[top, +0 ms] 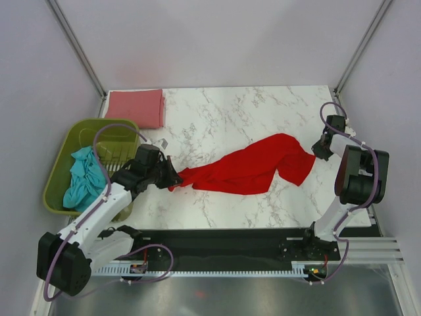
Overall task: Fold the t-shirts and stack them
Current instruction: Flatten the tshirt out
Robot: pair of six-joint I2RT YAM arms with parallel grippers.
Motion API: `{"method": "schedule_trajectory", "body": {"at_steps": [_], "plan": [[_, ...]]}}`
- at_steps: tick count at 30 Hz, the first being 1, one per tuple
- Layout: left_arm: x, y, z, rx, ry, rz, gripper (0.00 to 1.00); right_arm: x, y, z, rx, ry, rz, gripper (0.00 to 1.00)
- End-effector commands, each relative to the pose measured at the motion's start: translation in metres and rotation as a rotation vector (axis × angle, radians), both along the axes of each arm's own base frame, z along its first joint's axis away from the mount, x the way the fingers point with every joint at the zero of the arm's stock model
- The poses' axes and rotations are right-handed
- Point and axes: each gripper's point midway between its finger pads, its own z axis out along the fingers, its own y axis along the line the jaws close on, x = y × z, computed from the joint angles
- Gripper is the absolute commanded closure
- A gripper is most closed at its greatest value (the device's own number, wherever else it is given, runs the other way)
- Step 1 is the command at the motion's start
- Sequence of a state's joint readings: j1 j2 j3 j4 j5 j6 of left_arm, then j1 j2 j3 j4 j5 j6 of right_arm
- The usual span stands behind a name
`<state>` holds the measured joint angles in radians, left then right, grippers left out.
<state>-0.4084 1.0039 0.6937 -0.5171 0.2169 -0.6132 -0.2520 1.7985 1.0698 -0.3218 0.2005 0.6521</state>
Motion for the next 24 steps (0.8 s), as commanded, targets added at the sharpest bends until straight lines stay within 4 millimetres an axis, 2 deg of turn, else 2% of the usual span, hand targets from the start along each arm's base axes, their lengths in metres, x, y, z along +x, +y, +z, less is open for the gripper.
{"method": "schedule_trajectory", "body": {"at_steps": [1, 2, 3, 6, 7, 8, 9, 10, 11, 12, 13, 14, 15, 16, 17, 18, 19, 20, 21, 23, 24], "plan": [[0.02, -0.009, 0.025, -0.047, -0.074, 0.021, 0.98, -0.01, -0.001, -0.018, -0.002, 0.051, 0.001, 0.96], [0.027, -0.011, 0.031, -0.051, -0.097, 0.027, 0.98, -0.01, -0.002, -0.013, -0.008, 0.048, 0.0, 1.0], [0.035, -0.013, 0.038, -0.052, -0.121, 0.032, 0.98, -0.013, -0.003, -0.007, -0.016, 0.053, -0.003, 1.0], [0.079, -0.021, 0.073, -0.037, -0.214, 0.06, 0.98, -0.018, -0.011, 0.038, -0.072, 0.02, -0.028, 1.0], [0.108, -0.025, 0.097, -0.023, -0.273, 0.081, 0.98, -0.021, -0.018, 0.067, -0.121, -0.026, -0.049, 1.0], [0.127, -0.03, 0.107, -0.022, -0.301, 0.091, 0.98, -0.024, -0.02, 0.083, -0.138, -0.048, -0.061, 1.0], [0.153, -0.037, 0.153, -0.067, -0.383, 0.097, 0.98, -0.031, -0.021, 0.116, -0.161, -0.108, -0.076, 1.0], [0.179, -0.046, 0.136, -0.061, -0.329, 0.101, 0.98, -0.036, -0.021, 0.132, -0.167, -0.14, -0.085, 1.0], [0.196, -0.052, 0.145, -0.09, -0.339, 0.108, 0.98, -0.042, -0.017, 0.142, -0.159, -0.159, -0.087, 1.0], [0.215, -0.065, 0.184, -0.166, -0.398, 0.098, 0.98, -0.048, -0.013, 0.168, -0.164, -0.227, -0.086, 1.0], [0.231, -0.076, 0.185, -0.188, -0.4, 0.077, 0.98, -0.052, -0.01, 0.177, -0.159, -0.253, -0.083, 1.0], [0.255, -0.092, 0.157, -0.188, -0.349, 0.048, 0.98, -0.058, -0.005, 0.182, -0.139, -0.264, -0.081, 1.0], [0.276, -0.108, 0.187, -0.233, -0.418, 0.006, 0.98, -0.065, -0.001, 0.196, -0.132, -0.307, -0.081, 1.0], [0.282, -0.126, 0.185, -0.28, -0.404, -0.081, 0.98, -0.067, 0.005, 0.2, -0.114, -0.327, -0.07, 1.0], [0.303, -0.142, 0.14, -0.283, -0.333, -0.124, 0.94, -0.067, 0.011, 0.204, -0.091, -0.362, -0.057, 1.0], [0.306, -0.155, 0.161, -0.343, -0.364, -0.198, 0.87, -0.072, 0.018, 0.206, -0.061, -0.391, -0.053, 1.0], [0.31, -0.158, 0.152, -0.355, -0.346, -0.218, 0.77, -0.074, 0.021, 0.207, -0.051, -0.404, -0.056, 1.0], [0.312, -0.158, 0.141, -0.357, -0.32, -0.222, 0.56, -0.074, 0.022, 0.209, -0.044, -0.42, -0.055, 1.0], [0.309, -0.152, 0.127, -0.319, -0.306, -0.211, 0.49, -0.076, 0.028, 0.212, -0.025, -0.441, -0.042, 1.0], [0.298, -0.139, 0.118, -0.239, -0.317, -0.178, 0.36, -0.074, 0.032, 0.218, -0.014, -0.479, -0.029, 1.0], [0.279, -0.129, 0.112, -0.154, -0.329, -0.161, 0.34, -0.074, 0.034, 0.221, -0.007, -0.494, -0.019, 1.0]]}}
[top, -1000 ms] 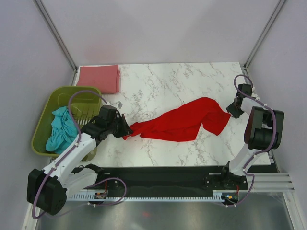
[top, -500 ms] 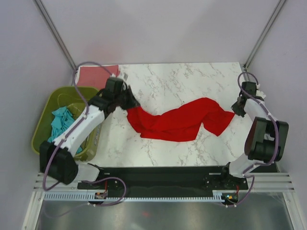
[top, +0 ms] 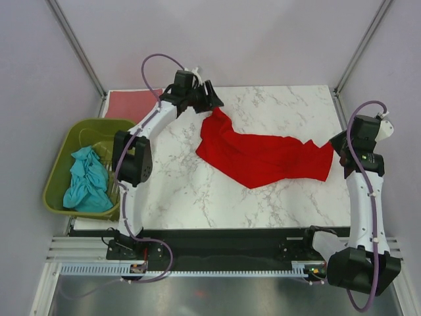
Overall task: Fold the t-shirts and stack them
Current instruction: Flatten the tshirt out
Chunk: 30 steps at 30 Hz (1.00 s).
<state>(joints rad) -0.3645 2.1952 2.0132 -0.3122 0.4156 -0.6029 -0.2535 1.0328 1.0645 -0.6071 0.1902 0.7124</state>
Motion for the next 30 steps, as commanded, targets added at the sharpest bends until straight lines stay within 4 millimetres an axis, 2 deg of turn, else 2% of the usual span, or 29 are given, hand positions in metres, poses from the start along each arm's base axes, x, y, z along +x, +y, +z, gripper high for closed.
{"method": "schedule_trajectory", "body": {"at_steps": [1, 2, 3, 5, 6, 7, 8, 10, 11, 14, 16, 20, 23, 26, 27, 28, 30], "plan": [[-0.046, 0.016, 0.02, 0.116, -0.073, -0.013, 0.33, 0.0, 0.013, -0.004, 0.06, -0.017, 0.043, 1.0], [-0.069, 0.022, -0.016, 0.177, -0.005, -0.017, 0.32, 0.003, 0.014, -0.001, 0.063, -0.024, 0.051, 1.0], [-0.089, 0.025, 0.003, 0.189, -0.042, 0.004, 0.33, 0.005, 0.019, 0.0, 0.072, -0.03, 0.079, 1.0], [-0.118, 0.033, -0.016, 0.245, -0.006, 0.035, 0.34, 0.009, 0.022, 0.004, 0.084, -0.051, 0.098, 1.0], [-0.146, 0.04, -0.054, 0.308, 0.07, 0.057, 0.34, 0.01, 0.024, 0.004, 0.088, -0.053, 0.108, 1.0], [-0.159, 0.043, -0.053, 0.31, 0.067, 0.07, 0.34, 0.011, 0.026, 0.005, 0.093, -0.059, 0.122, 1.0], [-0.182, 0.045, -0.082, 0.336, 0.134, 0.07, 0.34, 0.012, 0.027, 0.004, 0.097, -0.06, 0.127, 1.0], [-0.195, 0.042, -0.094, 0.33, 0.146, 0.057, 0.34, 0.013, 0.029, 0.004, 0.098, -0.064, 0.14, 1.0], [-0.2, 0.043, -0.109, 0.346, 0.178, 0.071, 0.34, 0.014, 0.03, 0.004, 0.098, -0.067, 0.147, 1.0], [-0.2, 0.04, -0.129, 0.367, 0.224, 0.096, 0.33, 0.012, 0.03, 0.004, 0.094, -0.075, 0.15, 1.0], [-0.196, 0.039, -0.135, 0.382, 0.226, 0.115, 0.32, 0.011, 0.031, 0.005, 0.09, -0.079, 0.151, 1.0], [-0.173, 0.033, -0.154, 0.423, 0.232, 0.15, 0.31, 0.006, 0.036, 0.004, 0.093, -0.085, 0.175, 1.0], [-0.17, 0.023, -0.17, 0.421, 0.273, 0.142, 0.32, 0.004, 0.035, 0.005, 0.082, -0.086, 0.176, 1.0], [-0.175, 0.022, -0.184, 0.427, 0.313, 0.139, 0.36, 0.001, 0.034, 0.012, 0.068, -0.094, 0.171, 1.0], [-0.177, 0.023, -0.191, 0.434, 0.328, 0.137, 0.42, 0.0, 0.034, 0.015, 0.064, -0.101, 0.172, 1.0], [-0.178, 0.023, -0.192, 0.437, 0.334, 0.136, 0.64, -0.001, 0.034, 0.019, 0.062, -0.107, 0.172, 1.0], [-0.177, 0.026, -0.188, 0.445, 0.32, 0.144, 0.84, -0.002, 0.034, 0.029, 0.054, -0.125, 0.174, 1.0]]}}
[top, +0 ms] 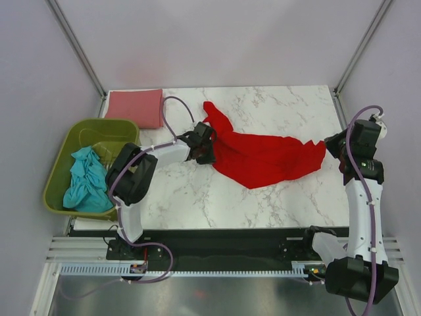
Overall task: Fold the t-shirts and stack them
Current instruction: Flatten the tshirt out
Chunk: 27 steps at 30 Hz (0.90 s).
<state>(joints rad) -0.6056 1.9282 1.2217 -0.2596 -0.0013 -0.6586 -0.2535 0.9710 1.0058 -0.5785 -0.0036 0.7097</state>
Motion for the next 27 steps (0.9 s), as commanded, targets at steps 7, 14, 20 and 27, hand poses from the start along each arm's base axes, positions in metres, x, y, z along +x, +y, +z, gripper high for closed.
{"method": "schedule_trajectory", "body": {"at_steps": [7, 14, 20, 27], "plan": [[0.01, 0.018, 0.153, -0.013, -0.269, 0.037, 0.98, -0.018, -0.018, 0.07, -0.128, -0.107, -0.074, 1.0], [0.004, 0.019, 0.247, -0.047, -0.383, -0.044, 0.98, -0.028, -0.022, 0.106, -0.16, -0.167, -0.111, 1.0], [0.008, 0.006, 0.206, -0.029, -0.258, -0.129, 0.98, -0.029, -0.017, 0.11, -0.151, -0.186, -0.088, 1.0], [0.057, -0.02, 0.133, -0.014, -0.122, -0.274, 0.93, -0.019, -0.012, 0.092, -0.13, -0.166, -0.046, 1.0]]}}
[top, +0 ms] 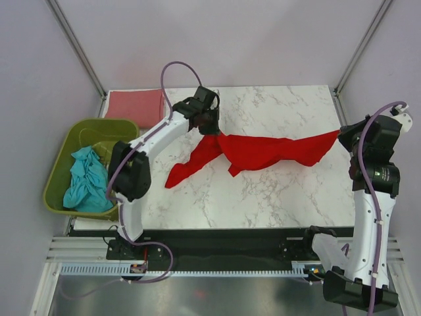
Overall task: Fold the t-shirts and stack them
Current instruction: Flatten the tshirt out
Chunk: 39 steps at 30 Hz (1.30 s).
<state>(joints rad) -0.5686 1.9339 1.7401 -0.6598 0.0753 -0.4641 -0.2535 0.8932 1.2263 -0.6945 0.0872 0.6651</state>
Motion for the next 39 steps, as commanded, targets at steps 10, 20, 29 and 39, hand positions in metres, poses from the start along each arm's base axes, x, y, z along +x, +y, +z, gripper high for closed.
{"method": "schedule_trajectory", "body": {"at_steps": [10, 20, 29, 39], "plan": [[-0.007, 0.071, 0.01, 0.198, -0.047, 0.055, 0.5, 0.012, 0.004, -0.005, -0.007, -0.007, 0.048, 1.0], [-0.021, 0.062, -0.054, 0.144, 0.03, 0.051, 0.32, 0.017, 0.006, -0.001, 0.008, -0.028, 0.059, 1.0], [0.004, 0.057, -0.095, 0.214, -0.019, -0.029, 0.33, 0.021, -0.002, 0.02, 0.012, -0.064, 0.009, 1.0], [-0.022, 0.054, -0.023, 0.104, -0.103, -0.103, 0.91, 0.002, -0.029, 0.073, -0.113, -0.105, -0.123, 1.0]]}}
